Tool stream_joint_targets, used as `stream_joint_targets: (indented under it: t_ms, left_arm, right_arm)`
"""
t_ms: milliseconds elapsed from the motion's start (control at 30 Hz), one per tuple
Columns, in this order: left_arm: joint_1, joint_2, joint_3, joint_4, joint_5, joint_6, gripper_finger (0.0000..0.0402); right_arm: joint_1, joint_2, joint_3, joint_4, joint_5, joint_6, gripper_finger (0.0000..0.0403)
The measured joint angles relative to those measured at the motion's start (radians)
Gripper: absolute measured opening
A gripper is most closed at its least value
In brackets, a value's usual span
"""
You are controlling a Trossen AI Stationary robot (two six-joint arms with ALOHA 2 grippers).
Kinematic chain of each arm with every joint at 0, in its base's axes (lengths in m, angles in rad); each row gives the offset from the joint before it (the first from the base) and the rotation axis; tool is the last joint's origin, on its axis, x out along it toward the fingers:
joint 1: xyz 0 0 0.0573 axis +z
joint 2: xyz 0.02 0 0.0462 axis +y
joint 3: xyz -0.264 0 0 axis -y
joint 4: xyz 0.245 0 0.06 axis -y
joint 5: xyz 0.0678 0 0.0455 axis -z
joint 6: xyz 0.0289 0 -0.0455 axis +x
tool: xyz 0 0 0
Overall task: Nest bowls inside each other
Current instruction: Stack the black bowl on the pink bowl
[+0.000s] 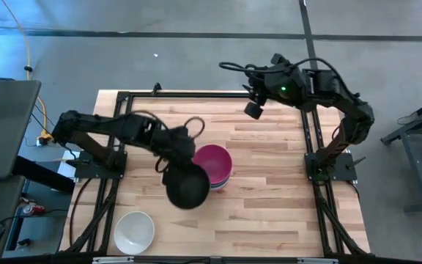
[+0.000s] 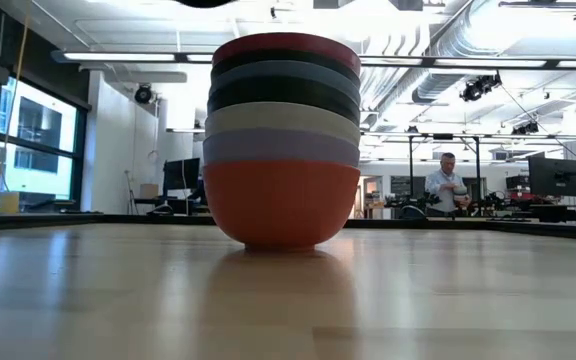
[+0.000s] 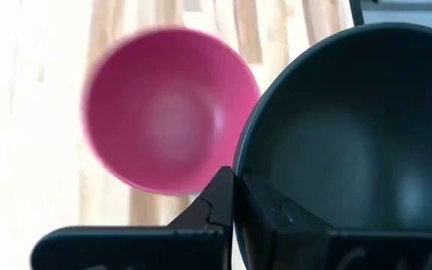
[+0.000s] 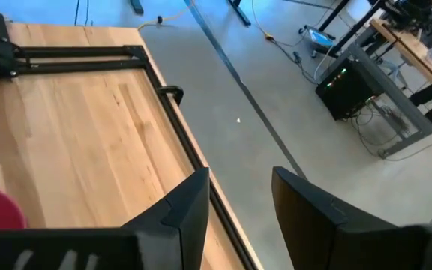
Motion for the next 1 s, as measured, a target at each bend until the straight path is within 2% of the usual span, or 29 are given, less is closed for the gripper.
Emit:
stream_joint_targets:
  t_ms: [300,433,700,1000]
  left_arm:
    - [0.158,0.002,0.043,0.071,0.006,0.108,0.0]
    - [0.208,0.025,0.043,0.159,0.064,0.152,0.0]
    - [0.268,0.145,0.049,0.181,0.14,0.203,0.0]
    - [0.305,0.286,0.146,0.139,0.155,0.254,0.0]
  right_arm:
    - [0.012,-0.047,0.0,-0.073,-0.001,0.058,0.014]
    - [0.012,-0.059,0.0,-0.084,-0.001,0.067,0.014]
    - [0.012,-0.064,0.0,-0.117,-0.001,0.078,0.014]
    - [0.012,-0.064,0.0,-0.175,-0.001,0.113,0.014]
